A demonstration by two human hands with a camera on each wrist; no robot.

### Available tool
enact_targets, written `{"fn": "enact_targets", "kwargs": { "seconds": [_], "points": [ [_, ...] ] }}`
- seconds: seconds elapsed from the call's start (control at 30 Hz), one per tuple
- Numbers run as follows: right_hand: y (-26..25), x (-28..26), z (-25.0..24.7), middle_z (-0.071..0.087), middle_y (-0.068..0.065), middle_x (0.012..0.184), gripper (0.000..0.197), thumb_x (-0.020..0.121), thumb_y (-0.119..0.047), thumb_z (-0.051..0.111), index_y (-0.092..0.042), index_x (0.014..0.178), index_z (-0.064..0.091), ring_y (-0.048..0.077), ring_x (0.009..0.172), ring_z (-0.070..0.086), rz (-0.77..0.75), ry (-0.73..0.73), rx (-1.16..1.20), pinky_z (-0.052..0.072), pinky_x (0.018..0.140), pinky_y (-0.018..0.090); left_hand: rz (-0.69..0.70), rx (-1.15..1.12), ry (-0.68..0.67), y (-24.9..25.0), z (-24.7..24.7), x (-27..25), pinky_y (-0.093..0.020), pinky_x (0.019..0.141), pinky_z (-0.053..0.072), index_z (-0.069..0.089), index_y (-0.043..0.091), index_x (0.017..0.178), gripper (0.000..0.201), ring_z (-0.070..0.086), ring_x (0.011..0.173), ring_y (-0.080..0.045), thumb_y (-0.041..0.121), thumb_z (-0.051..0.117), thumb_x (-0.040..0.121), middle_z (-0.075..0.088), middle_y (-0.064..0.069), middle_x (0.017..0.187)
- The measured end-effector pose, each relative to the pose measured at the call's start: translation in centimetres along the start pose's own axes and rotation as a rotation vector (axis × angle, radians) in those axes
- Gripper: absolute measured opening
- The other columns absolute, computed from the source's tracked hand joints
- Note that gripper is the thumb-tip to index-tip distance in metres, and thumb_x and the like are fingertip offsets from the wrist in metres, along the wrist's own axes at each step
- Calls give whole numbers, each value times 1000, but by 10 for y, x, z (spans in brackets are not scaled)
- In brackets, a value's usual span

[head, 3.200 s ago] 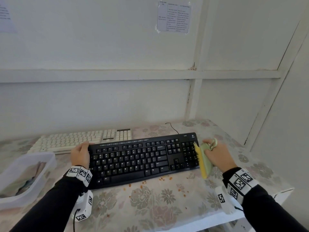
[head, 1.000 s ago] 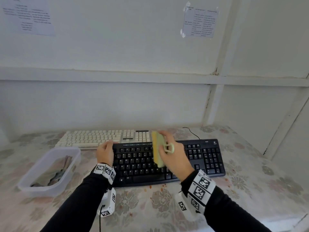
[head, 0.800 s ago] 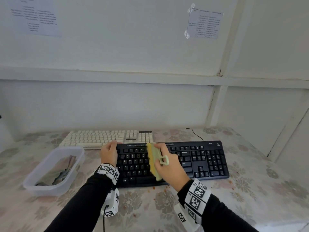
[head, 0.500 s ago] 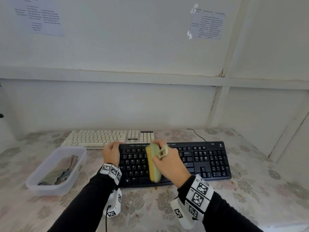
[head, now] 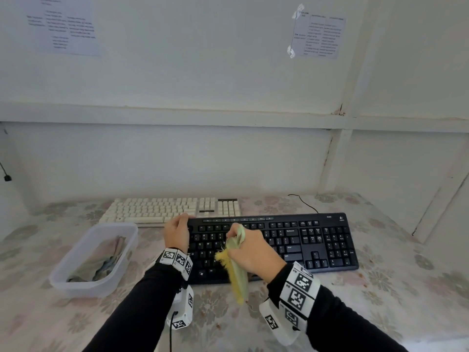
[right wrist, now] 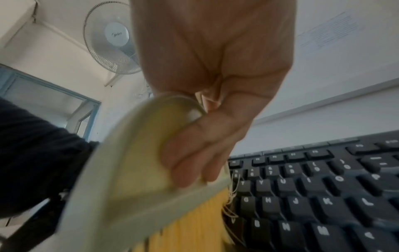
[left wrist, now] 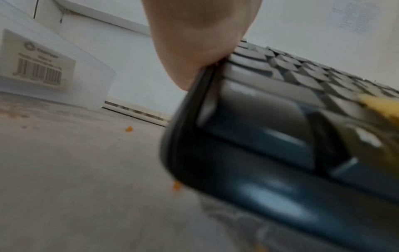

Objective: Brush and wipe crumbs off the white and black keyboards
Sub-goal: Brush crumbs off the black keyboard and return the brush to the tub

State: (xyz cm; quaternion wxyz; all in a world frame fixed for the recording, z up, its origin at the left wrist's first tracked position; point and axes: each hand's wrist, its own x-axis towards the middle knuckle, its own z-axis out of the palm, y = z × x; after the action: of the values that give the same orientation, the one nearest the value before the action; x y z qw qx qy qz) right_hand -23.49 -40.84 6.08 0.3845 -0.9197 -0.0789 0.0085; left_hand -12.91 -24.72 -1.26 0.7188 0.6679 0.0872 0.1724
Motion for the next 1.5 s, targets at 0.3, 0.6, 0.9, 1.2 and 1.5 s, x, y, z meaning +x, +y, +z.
{"fn": "enact_targets", "kwargs": {
  "seconds": [0.3, 0.6, 0.9, 1.2, 1.5],
  "points": [
    [-19, 7, 26, 56, -2, 77, 38, 91, -6, 45, -21, 125, 39, -2, 54, 52, -233, 186, 54, 39, 48, 8, 3, -34, -9, 2, -1, -1, -31, 71, 46, 65, 13, 66, 36, 57, 70, -22, 13, 45, 96, 63, -8, 70],
    [-17, 2, 23, 57, 6, 92, 22, 88, -15, 48, -19, 109, 48, 6, 53, 44, -10, 3, -4, 37, 43, 13, -121, -116, -80, 4, -5, -1, -41, 74, 51, 67, 11, 71, 35, 59, 72, -28, 19, 45, 97, 62, -12, 72],
    [-30, 17, 41, 51, -6, 64, 33, 90, -7, 46, -20, 121, 41, -2, 42, 50, -141, 158, 117, 34, 40, 9, -158, -119, -130, 5, -10, 0, -37, 72, 49, 68, 9, 72, 37, 59, 68, -26, 19, 44, 99, 65, -8, 66],
    [-31, 19, 30, 56, 7, 105, 22, 89, -14, 48, -19, 110, 50, 6, 65, 55, 69, 4, 123, 44, 45, 11, -195, -105, -181, 6, -12, 7, -28, 58, 52, 66, 10, 76, 36, 60, 63, -23, 22, 43, 100, 64, -9, 67],
    [-50, 39, 52, 56, 0, 72, 31, 92, -8, 45, -18, 121, 40, 3, 46, 51, -175, 172, 197, 36, 42, 8, -297, -159, -268, 2, -19, 19, -32, 67, 44, 61, 3, 79, 33, 53, 69, -22, 20, 42, 100, 55, -14, 75]
  ]
}}
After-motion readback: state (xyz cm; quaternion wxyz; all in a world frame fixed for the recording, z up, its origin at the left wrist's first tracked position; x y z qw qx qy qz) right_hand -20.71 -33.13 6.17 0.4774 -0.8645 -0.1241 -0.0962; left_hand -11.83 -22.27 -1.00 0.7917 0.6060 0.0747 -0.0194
